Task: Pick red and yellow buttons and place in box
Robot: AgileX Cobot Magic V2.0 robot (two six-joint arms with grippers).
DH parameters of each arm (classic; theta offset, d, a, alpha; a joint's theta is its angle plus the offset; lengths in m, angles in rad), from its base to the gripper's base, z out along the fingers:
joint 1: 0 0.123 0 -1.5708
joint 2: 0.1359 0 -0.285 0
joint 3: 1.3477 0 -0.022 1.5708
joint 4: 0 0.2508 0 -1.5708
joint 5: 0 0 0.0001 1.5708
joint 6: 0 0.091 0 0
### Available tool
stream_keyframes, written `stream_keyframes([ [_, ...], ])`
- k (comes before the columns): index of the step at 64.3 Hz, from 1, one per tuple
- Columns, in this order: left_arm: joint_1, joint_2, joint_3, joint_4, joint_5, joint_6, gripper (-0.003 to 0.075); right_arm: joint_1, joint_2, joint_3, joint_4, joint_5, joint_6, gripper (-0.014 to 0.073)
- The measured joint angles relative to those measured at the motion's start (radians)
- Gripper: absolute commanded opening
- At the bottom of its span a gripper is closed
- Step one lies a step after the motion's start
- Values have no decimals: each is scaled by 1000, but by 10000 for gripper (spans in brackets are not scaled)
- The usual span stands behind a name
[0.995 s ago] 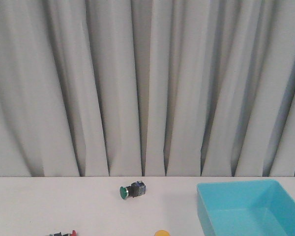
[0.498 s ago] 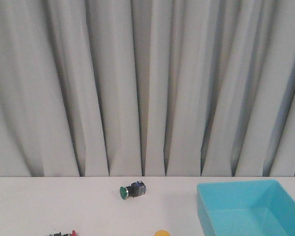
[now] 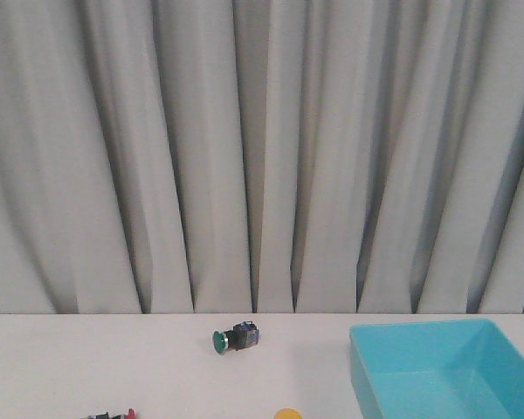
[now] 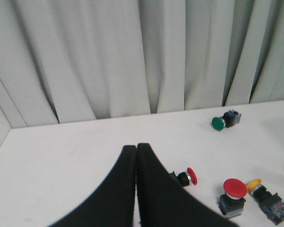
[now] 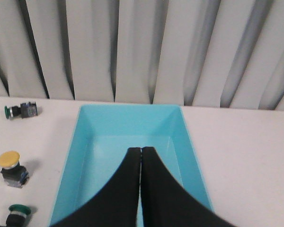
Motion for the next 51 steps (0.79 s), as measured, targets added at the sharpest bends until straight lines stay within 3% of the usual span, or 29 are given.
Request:
stream_keyframes([
  [9,0,113,-47,0,82,5,-6,0,154,-85,0,98,0,-3],
  [28,0,261,-47,0,243,6,-6,0,362,-92,5,226,1,-3],
  [51,0,342,-47,0,241,6,0,0,443,-93,29,247,7,3],
])
